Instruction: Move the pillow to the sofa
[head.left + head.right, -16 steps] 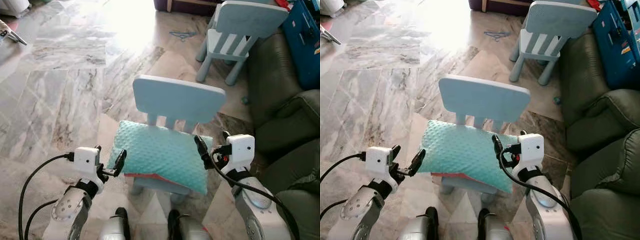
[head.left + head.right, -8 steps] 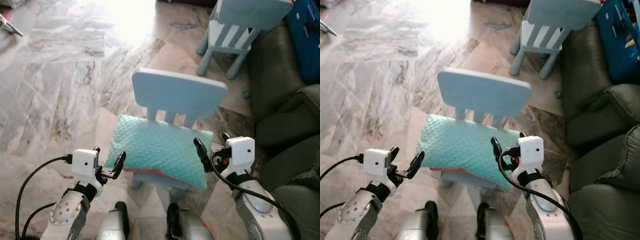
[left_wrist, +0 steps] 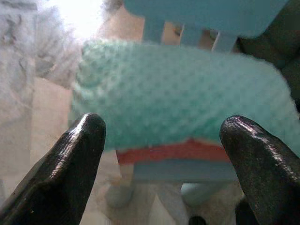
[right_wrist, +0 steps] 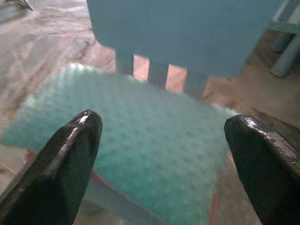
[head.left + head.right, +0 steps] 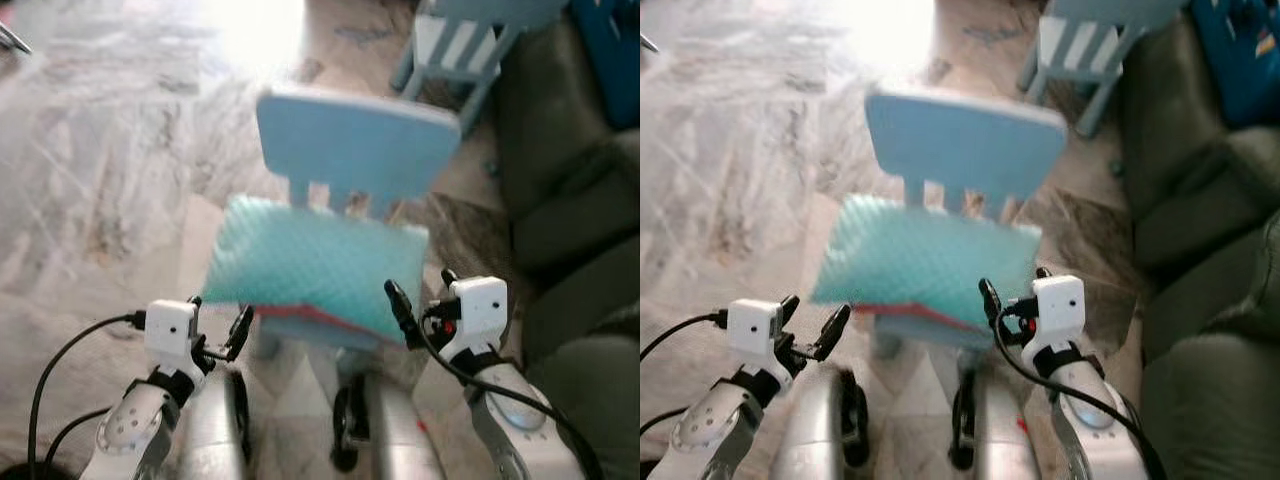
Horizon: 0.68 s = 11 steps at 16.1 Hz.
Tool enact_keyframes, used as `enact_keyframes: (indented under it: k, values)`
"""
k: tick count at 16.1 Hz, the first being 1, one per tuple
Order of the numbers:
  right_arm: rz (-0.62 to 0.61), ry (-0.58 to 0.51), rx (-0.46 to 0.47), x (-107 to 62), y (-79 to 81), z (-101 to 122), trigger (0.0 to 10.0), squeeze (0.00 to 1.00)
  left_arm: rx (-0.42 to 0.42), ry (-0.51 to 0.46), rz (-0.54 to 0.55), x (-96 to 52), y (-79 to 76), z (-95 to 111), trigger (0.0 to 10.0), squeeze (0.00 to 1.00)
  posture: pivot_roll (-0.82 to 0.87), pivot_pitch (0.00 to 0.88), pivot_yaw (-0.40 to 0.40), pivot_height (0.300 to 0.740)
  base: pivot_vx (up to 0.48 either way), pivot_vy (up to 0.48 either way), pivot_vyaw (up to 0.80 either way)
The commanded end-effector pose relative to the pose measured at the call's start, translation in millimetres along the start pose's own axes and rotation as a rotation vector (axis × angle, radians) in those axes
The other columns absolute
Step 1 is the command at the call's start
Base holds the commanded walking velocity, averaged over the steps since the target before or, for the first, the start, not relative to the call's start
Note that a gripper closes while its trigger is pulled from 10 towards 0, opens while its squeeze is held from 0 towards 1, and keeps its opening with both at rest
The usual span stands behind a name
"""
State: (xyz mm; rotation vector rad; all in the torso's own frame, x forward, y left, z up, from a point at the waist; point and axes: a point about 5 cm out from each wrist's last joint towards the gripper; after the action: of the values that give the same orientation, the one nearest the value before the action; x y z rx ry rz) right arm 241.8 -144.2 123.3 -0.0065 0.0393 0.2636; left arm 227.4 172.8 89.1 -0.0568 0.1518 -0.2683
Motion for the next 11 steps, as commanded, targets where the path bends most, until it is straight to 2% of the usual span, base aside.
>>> enact_keyframes:
  k: [1,4,11]
  values:
    - [-0.006,0.013,0.0,-3.1,-1.2,-1.0,10.0,0.0,0.001,0.028,-0.003,-3.2,-0.7,-5.4,10.0,0.0,-0.03,0.359,-0.058,0.55,0.0,0.0,0.0]
    - [-0.007,0.002,-0.001,-1.9,-1.7,1.2,10.0,0.0,0.001,0.028,-0.003,-2.1,-1.6,-5.4,10.0,0.0,-0.03,0.357,-0.06,0.51,0.0,0.0,0.0]
    - [-0.012,0.006,-0.005,-1.3,-2.6,0.6,10.0,0.0,0.006,0.029,0.018,-2.6,0.3,-5.3,10.0,0.0,-0.02,0.361,-0.065,0.51,0.0,0.0,0.0]
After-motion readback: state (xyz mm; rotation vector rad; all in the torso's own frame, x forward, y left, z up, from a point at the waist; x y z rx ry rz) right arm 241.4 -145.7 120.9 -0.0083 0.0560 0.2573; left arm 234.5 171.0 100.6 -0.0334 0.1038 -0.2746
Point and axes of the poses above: a point about 5 cm out from each wrist's last joint towards the gripper, its own x axis pointing out of the wrist towards the gripper, its own z axis along the axis of the wrist's last joint, y = z × x
